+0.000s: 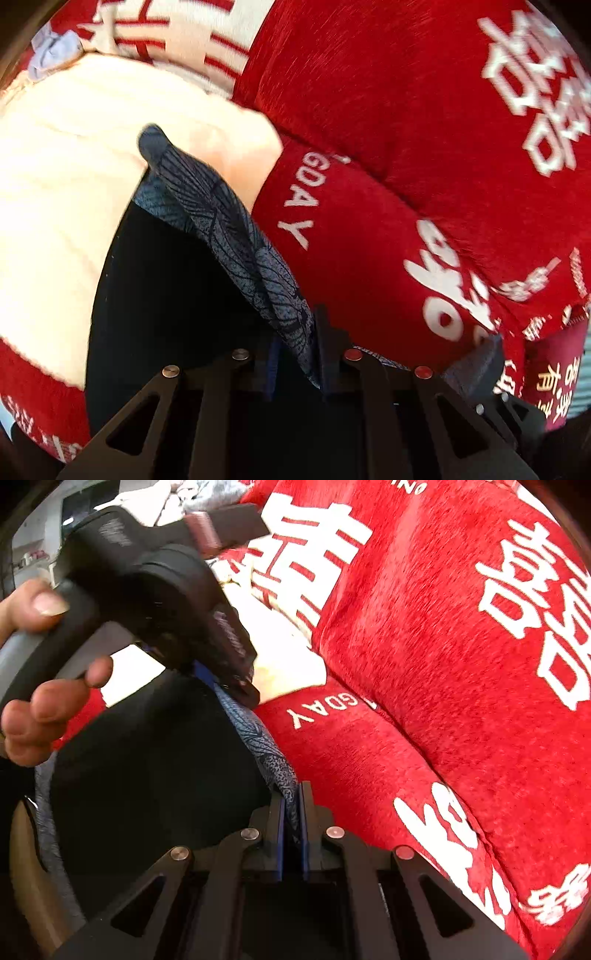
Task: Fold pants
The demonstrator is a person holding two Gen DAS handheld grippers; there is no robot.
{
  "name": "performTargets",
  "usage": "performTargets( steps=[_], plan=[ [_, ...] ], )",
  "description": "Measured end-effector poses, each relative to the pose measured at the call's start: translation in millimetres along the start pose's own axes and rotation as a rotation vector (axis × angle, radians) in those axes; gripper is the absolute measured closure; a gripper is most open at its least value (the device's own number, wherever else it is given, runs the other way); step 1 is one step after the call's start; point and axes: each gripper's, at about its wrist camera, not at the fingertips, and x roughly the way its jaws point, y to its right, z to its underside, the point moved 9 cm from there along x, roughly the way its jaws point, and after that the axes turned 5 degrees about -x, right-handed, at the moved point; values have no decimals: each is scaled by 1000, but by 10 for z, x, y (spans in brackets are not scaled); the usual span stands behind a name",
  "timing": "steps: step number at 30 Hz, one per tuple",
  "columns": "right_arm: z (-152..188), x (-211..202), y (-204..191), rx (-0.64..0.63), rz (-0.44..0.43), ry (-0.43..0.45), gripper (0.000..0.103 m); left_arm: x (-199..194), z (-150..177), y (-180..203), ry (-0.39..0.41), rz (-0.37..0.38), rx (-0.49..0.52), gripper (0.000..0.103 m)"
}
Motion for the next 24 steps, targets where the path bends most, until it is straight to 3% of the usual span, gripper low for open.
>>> performTargets(
  steps=[5, 10, 15, 20, 24],
  plan=[
    [36, -453, -229, 16, 51, 39, 96, -498, 294, 22, 63, 63, 75, 84],
    [204, -774, -597, 39, 90, 44, 96, -767, 822, -157, 77, 111, 118, 84],
    [555, -789, -1220, 38, 85, -8, 96, -654, 1353, -560, 48, 110, 98, 84],
    [935, -562, -1670, 30, 88, -104, 96, -291, 1850, -1115, -81, 144, -36, 84],
    [1043, -513, -1759, 35, 120, -118, 96, -215, 1944, -1281, -85, 200, -70, 84]
  ],
)
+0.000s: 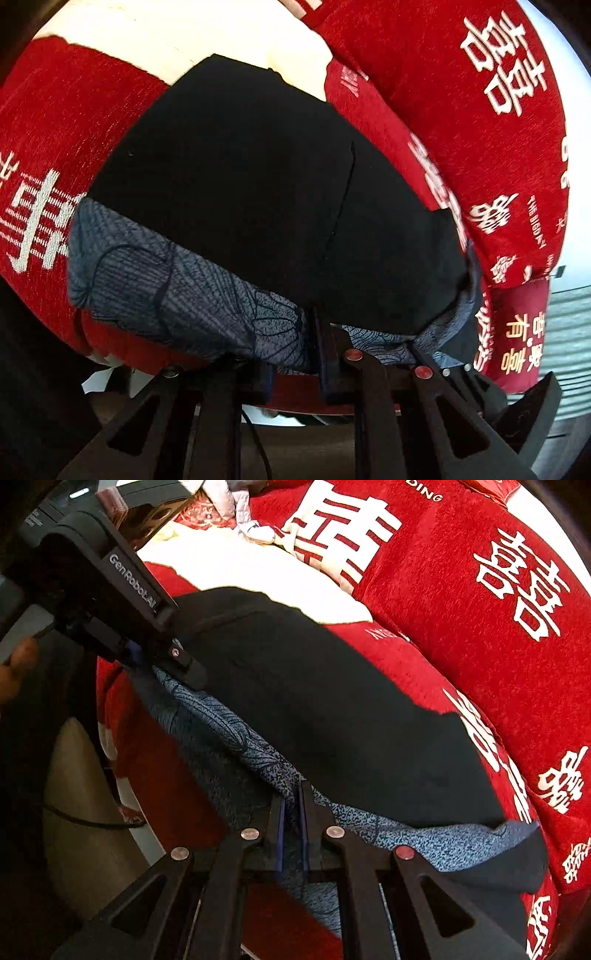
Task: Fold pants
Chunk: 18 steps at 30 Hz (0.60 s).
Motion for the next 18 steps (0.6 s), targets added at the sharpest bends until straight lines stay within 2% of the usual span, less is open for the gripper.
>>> performTargets(
  steps=[6, 11, 14, 16, 17, 18],
  plan=[
    [20, -57, -25, 20, 37, -10, 96, -34, 40, 43, 24, -64, 48, 84],
    [48, -84, -61, 42, 24, -22, 96, -39, 97, -2, 25, -83, 52, 83],
    [96, -18, -107, 28, 22, -58, 93, 0, 106, -119, -4, -100, 2, 75],
    [73, -95, -136, -7, 21, -55, 82, -69, 116, -161, 0, -127, 7, 75],
    [62, -141, -156, -11, -11, -55, 75, -119, 123, -172, 8, -151, 18, 75],
    [40, -197, -161, -3, -40, -46, 58, -172, 133, -185, 14, -174, 28, 75]
  ],
)
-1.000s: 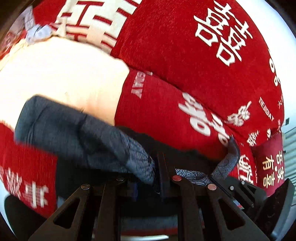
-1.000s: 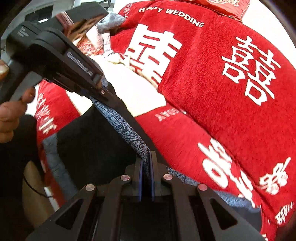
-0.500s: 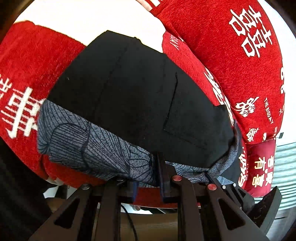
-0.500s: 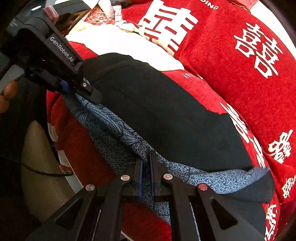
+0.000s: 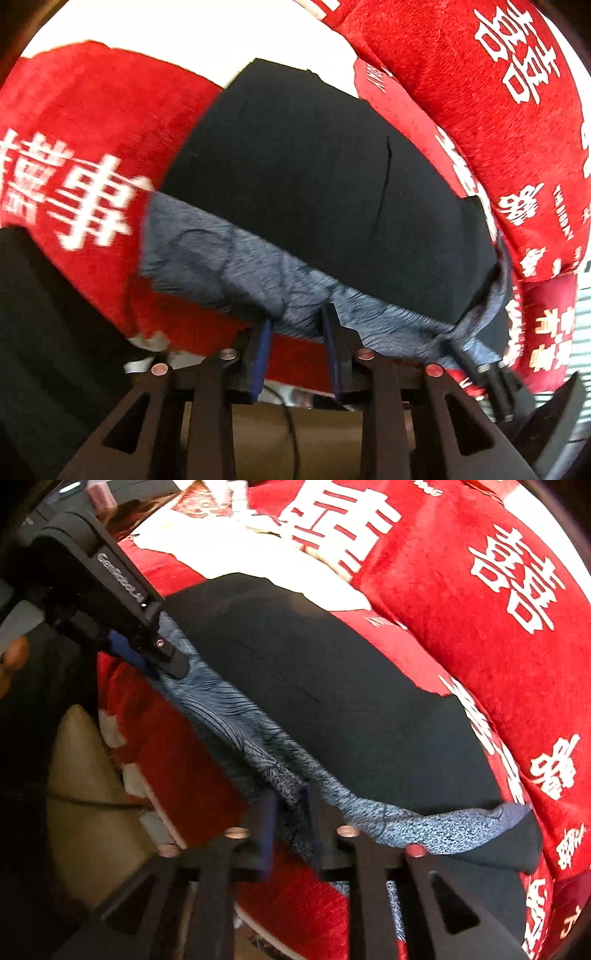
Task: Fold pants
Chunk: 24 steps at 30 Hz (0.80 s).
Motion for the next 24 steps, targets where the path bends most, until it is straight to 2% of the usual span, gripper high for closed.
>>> performTargets(
  steps=[1, 5, 6, 7, 8, 9, 10, 11, 12, 16, 20, 22, 24],
  plan=[
    [-32, -79, 22, 11, -11, 22, 46, -38, 5, -17, 4, -9, 4, 75],
    [-231, -301, 259, 111, -24, 107, 32, -171, -73, -4, 55, -52, 28, 75],
    [-278, -294, 341, 147, -21, 116, 25, -187, -118, 35, 74, -61, 45, 74],
    [-318, -255, 433, 183, -10, 115, 23, -191, -158, 65, 82, -73, 56, 60],
    [-346, -179, 523, 212, 11, 99, 23, -185, -206, 118, 92, -84, 67, 26],
    [-363, -89, 602, 232, 34, 78, 23, -200, -271, 176, 123, -96, 68, 14],
    [-375, -15, 660, 247, 49, 59, 23, -237, -330, 217, 163, -110, 66, 8],
    [-364, 82, 718, 272, 60, 30, 23, -282, -402, 306, 213, -122, 78, 8],
    [-337, 148, 750, 294, 63, 5, 23, -278, -428, 379, 221, -120, 99, 8],
    [-69, 348, 849, 402, 57, -85, 23, -95, -525, 582, 200, -182, 199, 8],
    [227, 239, 989, 507, 29, -76, 22, 245, -518, 596, 134, -259, 277, 6],
    [336, 160, 1020, 512, 38, -71, 22, 297, -506, 575, 157, -284, 303, 0],
    [415, 101, 1026, 513, 45, -83, 22, 285, -489, 563, 170, -270, 312, 0]
  ],
)
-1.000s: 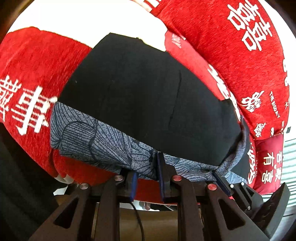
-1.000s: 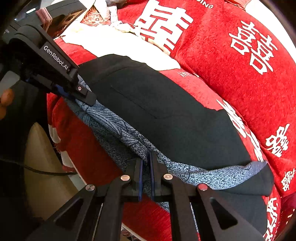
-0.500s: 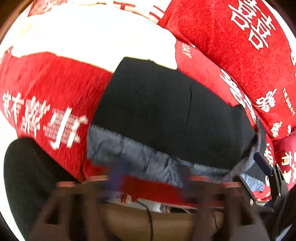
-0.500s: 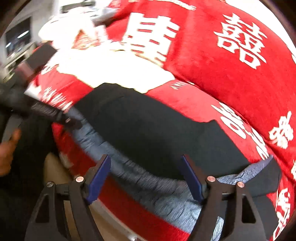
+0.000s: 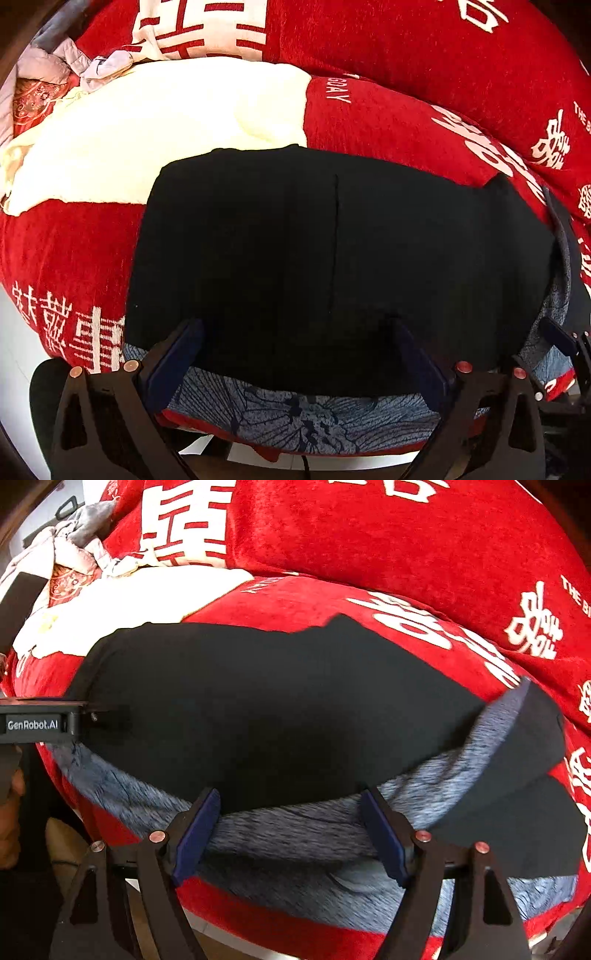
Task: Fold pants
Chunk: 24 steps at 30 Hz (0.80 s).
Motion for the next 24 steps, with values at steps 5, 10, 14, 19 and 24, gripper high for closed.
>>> performTargets(
  steps=[5, 10, 14, 19, 24],
  plan=[
    [-79, -127, 27, 5, 14, -10, 22, -62, 40, -3, 3, -10, 24, 0],
    [-563, -57, 16, 1, 36, 36, 22, -75, -19, 152, -1, -24, 51, 0],
    [-802, 159, 104, 30, 52, 11, 22, -78, -128, 357, 36, -51, 116, 0],
    [-711, 404, 361, 82, 51, -82, 20, -5, -177, 503, 46, -93, 165, 0],
    [-372, 242, 613, 89, 83, -91, 16, -31, -105, 462, 63, -78, 180, 0]
  ],
)
